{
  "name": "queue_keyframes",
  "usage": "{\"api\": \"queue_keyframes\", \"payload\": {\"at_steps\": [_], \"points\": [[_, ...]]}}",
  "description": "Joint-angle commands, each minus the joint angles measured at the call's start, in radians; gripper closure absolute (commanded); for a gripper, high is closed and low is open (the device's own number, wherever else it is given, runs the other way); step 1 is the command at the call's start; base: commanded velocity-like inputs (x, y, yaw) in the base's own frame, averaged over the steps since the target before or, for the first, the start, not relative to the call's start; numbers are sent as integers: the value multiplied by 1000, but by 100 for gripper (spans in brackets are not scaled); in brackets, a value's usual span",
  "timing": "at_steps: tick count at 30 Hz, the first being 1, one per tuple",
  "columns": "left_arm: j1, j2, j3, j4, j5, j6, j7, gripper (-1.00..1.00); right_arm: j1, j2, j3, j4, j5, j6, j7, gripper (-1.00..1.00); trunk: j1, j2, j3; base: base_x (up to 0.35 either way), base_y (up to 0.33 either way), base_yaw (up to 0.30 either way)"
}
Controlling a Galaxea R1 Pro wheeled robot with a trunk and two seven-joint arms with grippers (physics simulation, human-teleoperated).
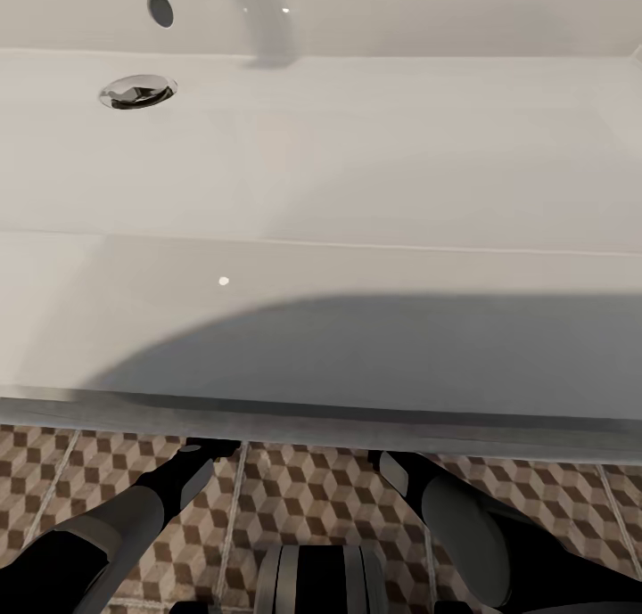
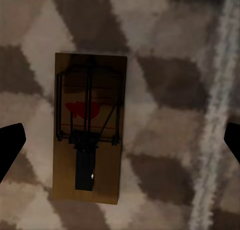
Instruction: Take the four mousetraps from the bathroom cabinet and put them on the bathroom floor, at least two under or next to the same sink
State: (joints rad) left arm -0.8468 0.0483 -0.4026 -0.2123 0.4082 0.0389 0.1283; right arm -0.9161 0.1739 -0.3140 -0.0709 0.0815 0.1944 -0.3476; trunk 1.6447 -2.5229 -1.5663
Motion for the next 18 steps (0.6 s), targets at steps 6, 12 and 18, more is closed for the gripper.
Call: {"api": "queue_keyframes", "payload": {"at_steps": [6, 12, 18], "points": [[0, 1, -9, -2, 8, 4, 6, -100, -13, 1, -7, -3, 4, 7, -4, 100, 0, 0, 0, 0, 0, 0], [0, 1, -9, -2, 8, 4, 6, -100, -13, -1, -8, -4, 4, 6, -4, 100, 0, 0, 0, 0, 0, 0], [0, 1, -9, -2, 8, 4, 6, -100, -13, -1, -8, -3, 4, 6, -4, 100, 0, 0, 0, 0, 0, 0]]}}
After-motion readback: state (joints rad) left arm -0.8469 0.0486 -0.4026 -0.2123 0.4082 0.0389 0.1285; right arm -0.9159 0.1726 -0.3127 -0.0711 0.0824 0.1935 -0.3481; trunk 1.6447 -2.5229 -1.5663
